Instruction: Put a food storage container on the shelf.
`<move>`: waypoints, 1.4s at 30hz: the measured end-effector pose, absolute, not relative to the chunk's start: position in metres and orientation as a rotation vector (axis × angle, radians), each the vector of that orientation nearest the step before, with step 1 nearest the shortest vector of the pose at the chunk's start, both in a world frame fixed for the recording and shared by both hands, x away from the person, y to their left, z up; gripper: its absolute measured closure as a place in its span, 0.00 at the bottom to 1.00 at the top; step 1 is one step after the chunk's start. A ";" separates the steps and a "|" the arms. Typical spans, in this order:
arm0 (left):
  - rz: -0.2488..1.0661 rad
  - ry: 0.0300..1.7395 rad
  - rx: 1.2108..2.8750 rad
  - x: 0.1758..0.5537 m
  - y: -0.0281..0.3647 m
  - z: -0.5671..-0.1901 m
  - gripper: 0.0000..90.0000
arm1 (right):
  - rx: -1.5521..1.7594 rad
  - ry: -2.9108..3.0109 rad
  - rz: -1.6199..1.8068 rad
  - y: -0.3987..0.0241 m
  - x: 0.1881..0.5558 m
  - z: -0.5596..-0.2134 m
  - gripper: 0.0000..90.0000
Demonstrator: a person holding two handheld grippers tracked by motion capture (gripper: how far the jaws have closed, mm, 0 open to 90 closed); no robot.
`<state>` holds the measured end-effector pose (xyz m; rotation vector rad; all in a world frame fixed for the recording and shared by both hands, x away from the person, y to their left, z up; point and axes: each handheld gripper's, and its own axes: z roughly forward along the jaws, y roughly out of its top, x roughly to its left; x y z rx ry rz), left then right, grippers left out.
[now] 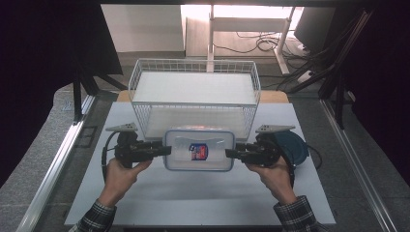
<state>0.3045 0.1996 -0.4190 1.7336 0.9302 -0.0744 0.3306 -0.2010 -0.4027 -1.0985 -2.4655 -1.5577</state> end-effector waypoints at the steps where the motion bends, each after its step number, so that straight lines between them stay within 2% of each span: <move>1: -0.071 0.927 1.732 0.307 0.200 -0.416 0.60 | -1.096 -2.469 -1.564 -0.200 0.332 -0.399 0.58; 20: -0.027 0.907 1.709 0.353 0.211 -0.362 0.60 | -1.091 -2.471 -1.664 -0.189 0.378 -0.344 0.58; 42: 0.002 0.912 1.685 0.403 0.226 -0.322 0.60 | -1.098 -2.446 -1.729 -0.173 0.432 -0.304 0.58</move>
